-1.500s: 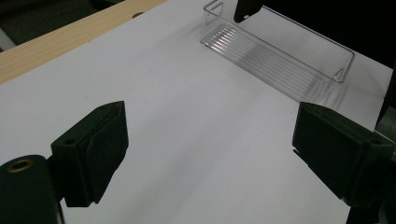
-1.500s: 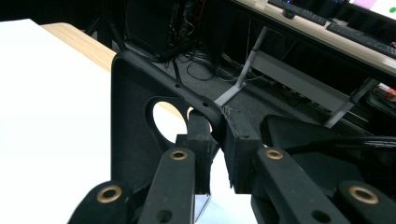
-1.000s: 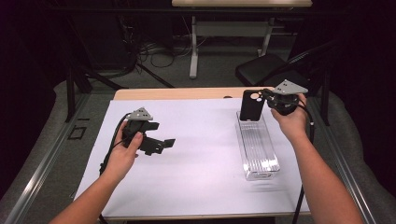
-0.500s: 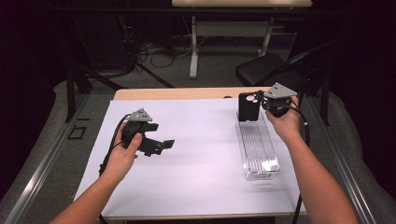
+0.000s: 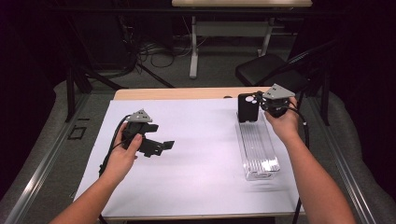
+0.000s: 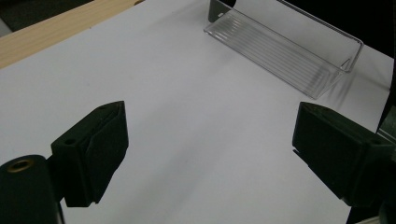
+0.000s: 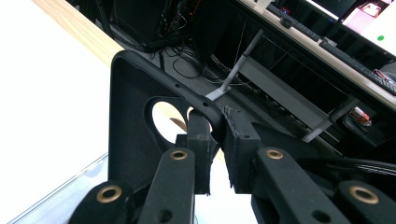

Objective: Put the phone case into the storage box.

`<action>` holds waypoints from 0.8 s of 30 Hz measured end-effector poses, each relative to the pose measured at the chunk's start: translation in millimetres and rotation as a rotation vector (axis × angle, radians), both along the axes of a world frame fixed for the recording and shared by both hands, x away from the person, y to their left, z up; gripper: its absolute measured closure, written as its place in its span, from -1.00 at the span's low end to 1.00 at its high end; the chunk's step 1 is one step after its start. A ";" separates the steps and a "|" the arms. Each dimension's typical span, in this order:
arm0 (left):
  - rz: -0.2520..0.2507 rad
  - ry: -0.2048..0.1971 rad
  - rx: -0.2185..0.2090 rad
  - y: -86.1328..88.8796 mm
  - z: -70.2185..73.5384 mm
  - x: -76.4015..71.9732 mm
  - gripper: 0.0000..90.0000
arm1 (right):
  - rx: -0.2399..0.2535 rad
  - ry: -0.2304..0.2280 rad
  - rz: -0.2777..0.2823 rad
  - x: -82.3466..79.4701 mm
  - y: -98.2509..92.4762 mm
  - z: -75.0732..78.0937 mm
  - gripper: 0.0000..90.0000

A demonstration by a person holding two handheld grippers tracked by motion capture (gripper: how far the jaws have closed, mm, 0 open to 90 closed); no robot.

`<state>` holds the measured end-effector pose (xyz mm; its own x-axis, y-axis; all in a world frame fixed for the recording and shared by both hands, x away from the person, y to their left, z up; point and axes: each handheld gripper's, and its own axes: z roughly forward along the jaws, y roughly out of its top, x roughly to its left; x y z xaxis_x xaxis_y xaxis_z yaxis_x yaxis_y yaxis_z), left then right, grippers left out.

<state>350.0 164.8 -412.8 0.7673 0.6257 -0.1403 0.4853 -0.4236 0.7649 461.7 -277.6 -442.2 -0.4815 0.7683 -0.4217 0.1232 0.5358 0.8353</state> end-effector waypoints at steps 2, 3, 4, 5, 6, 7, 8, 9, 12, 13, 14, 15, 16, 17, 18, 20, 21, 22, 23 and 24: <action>0.002 0.001 -0.001 1.4 0.3 0.4 -0.75 | 0.000 0.000 0.000 0.0 0.0 0.0 0.82; 0.002 0.001 -0.001 1.4 0.3 0.4 -0.75 | -0.004 0.007 0.006 -0.1 -0.4 -8.0 0.82; 0.003 0.001 0.002 1.5 0.2 0.8 -0.75 | 0.016 0.001 -0.002 -1.2 -3.3 -10.8 0.82; 0.004 0.001 0.003 1.2 0.2 0.7 -0.75 | 0.020 0.001 -0.001 -1.4 -4.4 -11.3 0.82; 0.003 -0.001 0.000 0.7 0.2 0.6 -0.75 | 0.024 0.003 -0.002 -1.7 -5.3 -11.4 0.82; 0.002 0.001 0.000 0.4 0.4 0.4 -0.75 | 0.025 0.001 -0.002 -2.3 -5.7 -11.2 0.82; 0.001 0.001 0.002 0.1 0.4 0.4 -0.75 | 0.025 -0.004 -0.001 -2.9 -5.9 -10.7 0.82; 0.002 0.000 0.005 -0.1 0.5 0.5 -0.75 | 0.024 -0.008 0.004 -3.4 -6.0 -10.0 0.82; -0.003 -0.002 0.008 -0.4 0.5 1.3 -0.75 | 0.026 -0.016 0.009 -4.9 -4.7 -8.0 0.82; 0.000 0.000 0.001 -1.0 0.3 1.1 -0.75 | 0.027 -0.016 0.013 -5.0 -4.3 -7.7 0.82; 0.000 0.001 0.000 -1.3 0.4 1.0 -0.75 | 0.024 -0.018 0.017 -4.9 -4.0 -7.6 0.82; 0.002 0.002 -0.002 -1.6 0.4 0.8 -0.75 | 0.021 -0.017 0.017 -5.0 -3.6 -7.9 0.82; 0.000 0.001 -0.003 -1.5 0.5 0.8 -0.75 | 0.017 -0.018 0.020 -4.6 -3.6 -8.5 0.82; 0.002 0.003 -0.001 -1.3 0.6 0.7 -0.75 | 0.015 -0.015 0.018 -4.3 -3.6 -9.2 0.82; 0.000 0.000 0.003 -0.8 0.6 1.0 -0.75 | 0.013 -0.012 0.014 -4.1 -3.7 -10.2 0.82; 0.004 0.001 -0.002 0.1 0.5 1.2 -0.75 | 0.009 -0.012 0.011 -3.3 -4.9 -11.2 0.82; 0.007 0.001 0.000 0.5 0.7 1.1 -0.75 | 0.012 -0.014 0.010 -3.0 -5.6 -11.5 0.82; 0.007 -0.001 -0.002 1.3 0.6 1.3 -0.75 | 0.014 -0.014 0.010 -2.9 -6.0 -11.8 0.82; 0.008 0.000 -0.002 2.0 0.7 1.4 -0.75 | 0.014 -0.014 0.012 -2.8 -6.4 -12.0 0.82; 0.009 0.000 -0.002 2.4 0.7 1.5 -0.75 | 0.015 -0.014 0.012 -2.7 -6.7 -12.2 0.82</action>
<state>351.5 167.2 -412.1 0.7614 0.6326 -0.1418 0.4895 -0.4176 0.7655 459.1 -284.3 -454.3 -0.4851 0.7687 -0.4168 0.1046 0.5242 0.8451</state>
